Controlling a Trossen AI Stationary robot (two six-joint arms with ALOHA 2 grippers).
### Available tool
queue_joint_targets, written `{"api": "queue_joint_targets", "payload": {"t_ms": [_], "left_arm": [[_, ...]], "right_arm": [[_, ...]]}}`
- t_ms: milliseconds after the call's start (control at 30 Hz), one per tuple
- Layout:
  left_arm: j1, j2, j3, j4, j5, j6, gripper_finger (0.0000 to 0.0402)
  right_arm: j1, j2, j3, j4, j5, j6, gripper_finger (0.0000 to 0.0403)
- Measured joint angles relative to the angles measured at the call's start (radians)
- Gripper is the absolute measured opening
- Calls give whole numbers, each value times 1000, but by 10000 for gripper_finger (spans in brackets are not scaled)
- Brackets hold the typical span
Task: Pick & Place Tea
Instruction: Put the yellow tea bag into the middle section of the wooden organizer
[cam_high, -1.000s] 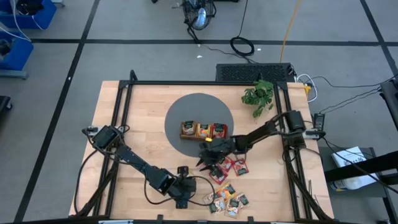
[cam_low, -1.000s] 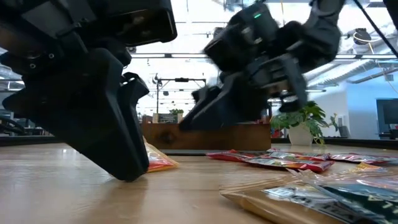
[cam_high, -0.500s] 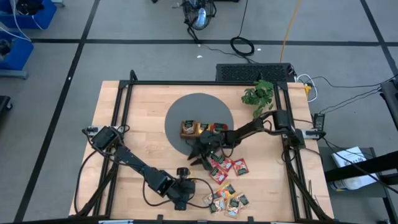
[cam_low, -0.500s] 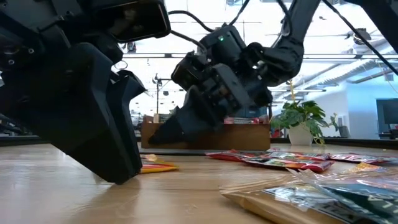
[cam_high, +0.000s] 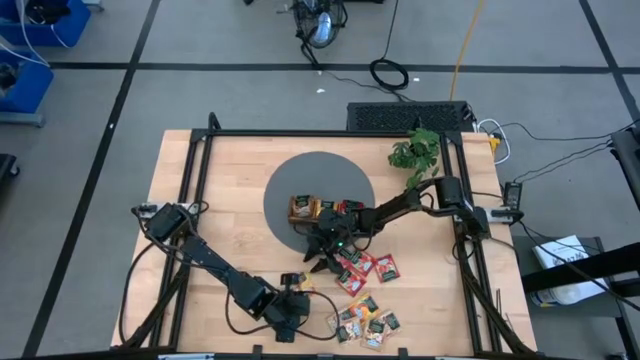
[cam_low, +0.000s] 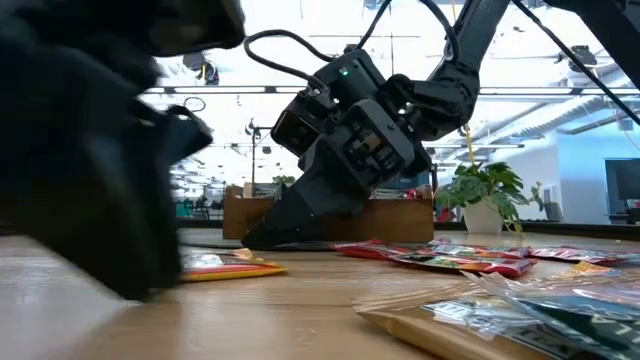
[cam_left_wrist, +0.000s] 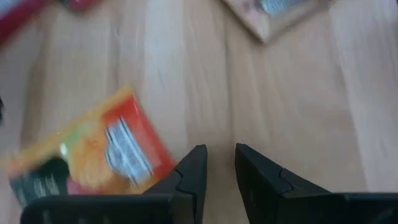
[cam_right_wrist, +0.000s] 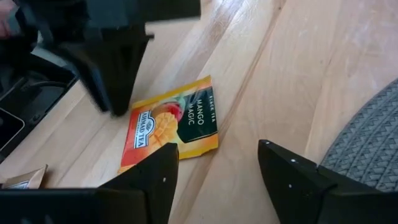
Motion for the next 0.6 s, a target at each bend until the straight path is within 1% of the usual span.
{"api": "queue_joint_targets", "payload": {"t_ms": [133, 300, 467, 600], "left_arm": [[-15, -39, -1, 3, -27, -14, 87], [-19, -42, 0, -2, -87, -22, 87], [-2, -45, -2, -36, -104, -39, 87], [8, -45, -32, -57, -121, -80, 87]], "right_arm": [[0, 0, -1, -3, 0, -13, 206], [0, 1, -2, -4, 0, -23, 211], [0, 2, -2, -2, 1, -31, 212], [0, 2, -2, -1, 1, -31, 212]]}}
